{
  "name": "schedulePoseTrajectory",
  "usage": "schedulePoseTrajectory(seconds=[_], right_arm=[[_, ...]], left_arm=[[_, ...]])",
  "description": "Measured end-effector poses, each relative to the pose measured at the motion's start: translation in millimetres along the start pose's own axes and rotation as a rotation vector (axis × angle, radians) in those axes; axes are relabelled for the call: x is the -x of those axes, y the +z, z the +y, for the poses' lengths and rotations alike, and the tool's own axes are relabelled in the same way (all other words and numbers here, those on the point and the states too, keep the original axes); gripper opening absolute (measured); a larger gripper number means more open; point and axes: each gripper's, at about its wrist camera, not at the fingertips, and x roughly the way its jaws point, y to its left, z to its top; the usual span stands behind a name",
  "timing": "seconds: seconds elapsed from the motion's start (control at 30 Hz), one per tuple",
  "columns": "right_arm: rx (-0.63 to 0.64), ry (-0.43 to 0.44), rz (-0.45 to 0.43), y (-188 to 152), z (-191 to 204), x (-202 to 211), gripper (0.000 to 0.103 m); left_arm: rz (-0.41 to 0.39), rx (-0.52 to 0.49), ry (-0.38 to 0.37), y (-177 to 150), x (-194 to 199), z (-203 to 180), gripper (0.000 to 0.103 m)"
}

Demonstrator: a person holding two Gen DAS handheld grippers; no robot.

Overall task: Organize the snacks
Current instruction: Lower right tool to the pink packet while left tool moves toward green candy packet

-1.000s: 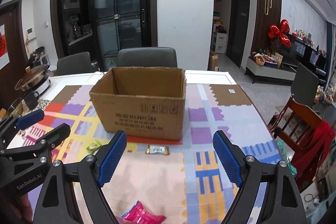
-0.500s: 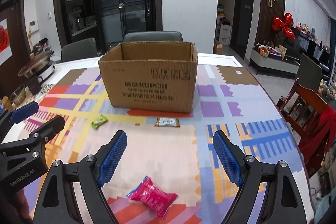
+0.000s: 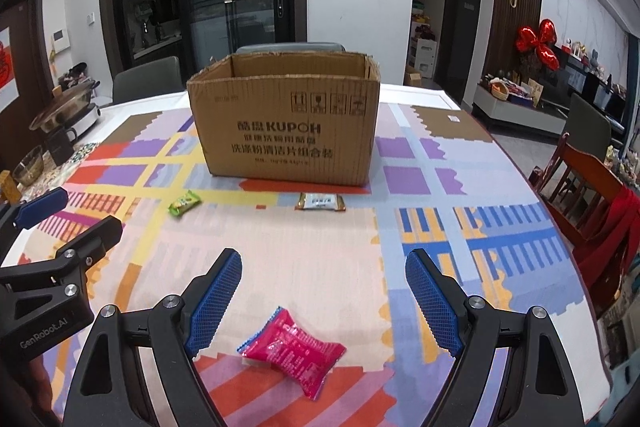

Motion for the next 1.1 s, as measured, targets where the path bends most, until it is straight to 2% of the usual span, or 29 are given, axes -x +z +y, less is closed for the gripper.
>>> schedulePoseTrajectory(seconds=[0.57, 1.1], right_arm=[[0.007, 0.002, 0.11, -42.0, 21.2, -29.0, 0.085], [0.019, -0.019, 0.213, -65.0, 25.3, -65.1, 0.085]], left_arm=[[0.063, -0.011, -0.028, -25.7, -29.2, 3.9, 0.081], [0.109, 0.011, -0.032, -40.4, -51.2, 8.6, 0.081]])
